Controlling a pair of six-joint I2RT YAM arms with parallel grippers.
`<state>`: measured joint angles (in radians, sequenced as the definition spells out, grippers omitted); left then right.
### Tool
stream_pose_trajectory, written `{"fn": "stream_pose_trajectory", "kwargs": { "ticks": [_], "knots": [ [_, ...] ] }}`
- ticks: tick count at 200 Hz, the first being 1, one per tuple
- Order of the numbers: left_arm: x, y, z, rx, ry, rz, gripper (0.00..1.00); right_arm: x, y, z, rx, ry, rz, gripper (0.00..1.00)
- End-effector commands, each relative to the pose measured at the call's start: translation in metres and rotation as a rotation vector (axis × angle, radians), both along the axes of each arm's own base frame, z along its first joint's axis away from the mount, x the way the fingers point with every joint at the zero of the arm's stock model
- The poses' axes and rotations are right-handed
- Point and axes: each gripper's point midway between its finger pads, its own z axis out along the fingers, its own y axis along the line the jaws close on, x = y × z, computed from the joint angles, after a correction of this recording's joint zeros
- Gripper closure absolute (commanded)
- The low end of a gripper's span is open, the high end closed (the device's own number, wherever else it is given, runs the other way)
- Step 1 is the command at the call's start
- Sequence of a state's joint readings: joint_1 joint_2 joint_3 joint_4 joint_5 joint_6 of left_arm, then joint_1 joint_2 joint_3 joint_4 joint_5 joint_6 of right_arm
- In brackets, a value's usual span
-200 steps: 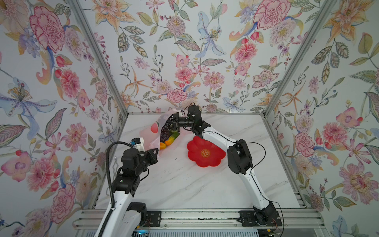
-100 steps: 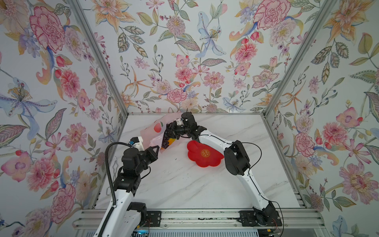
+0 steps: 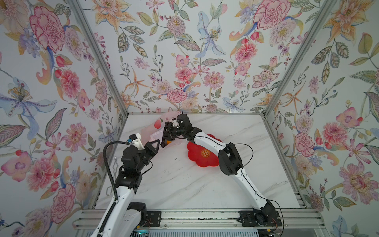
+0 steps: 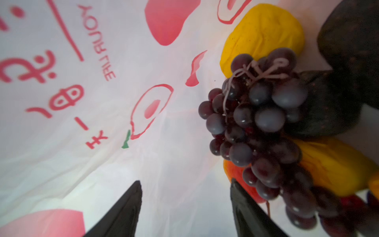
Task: Place the fruits into the plastic bag
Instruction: 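Lower the grapes into the bag and open the right gripper, then withdraw the right gripper from the bag and grasp the bag's rim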
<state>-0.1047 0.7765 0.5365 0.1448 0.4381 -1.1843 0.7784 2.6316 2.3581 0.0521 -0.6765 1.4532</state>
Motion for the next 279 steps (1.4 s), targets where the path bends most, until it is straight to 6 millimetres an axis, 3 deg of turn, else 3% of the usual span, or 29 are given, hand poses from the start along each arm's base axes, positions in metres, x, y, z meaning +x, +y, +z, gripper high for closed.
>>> {"fn": "stream_pose_trajectory", "kwargs": {
  "ticks": [1,17,65,153,200,244,279],
  "knots": [
    [0.001,-0.003,0.006,-0.026,-0.024,-0.012,1.0,0.0,-0.002,0.025,0.033,-0.048,0.032,0.21],
    [0.003,-0.002,0.006,-0.026,-0.024,-0.007,1.0,-0.004,-0.011,0.024,-0.02,-0.061,0.052,0.17],
    [0.006,0.001,0.007,-0.03,-0.024,0.017,1.0,-0.017,-0.046,0.026,-0.197,-0.14,0.093,0.17],
    [0.022,-0.001,0.017,-0.037,-0.038,0.011,1.0,-0.046,-0.095,0.058,-0.415,-0.35,0.164,0.19],
    [0.024,-0.001,0.016,-0.052,-0.044,0.015,1.0,-0.07,-0.124,0.087,-0.584,-0.558,0.198,0.19],
    [0.025,-0.002,0.014,-0.051,-0.042,0.014,1.0,-0.06,-0.18,0.109,-0.883,-0.785,0.133,0.16],
    [0.027,-0.003,0.013,-0.054,-0.042,0.009,1.0,-0.051,-0.217,0.095,-0.999,-0.766,0.123,0.08]
  ]
}}
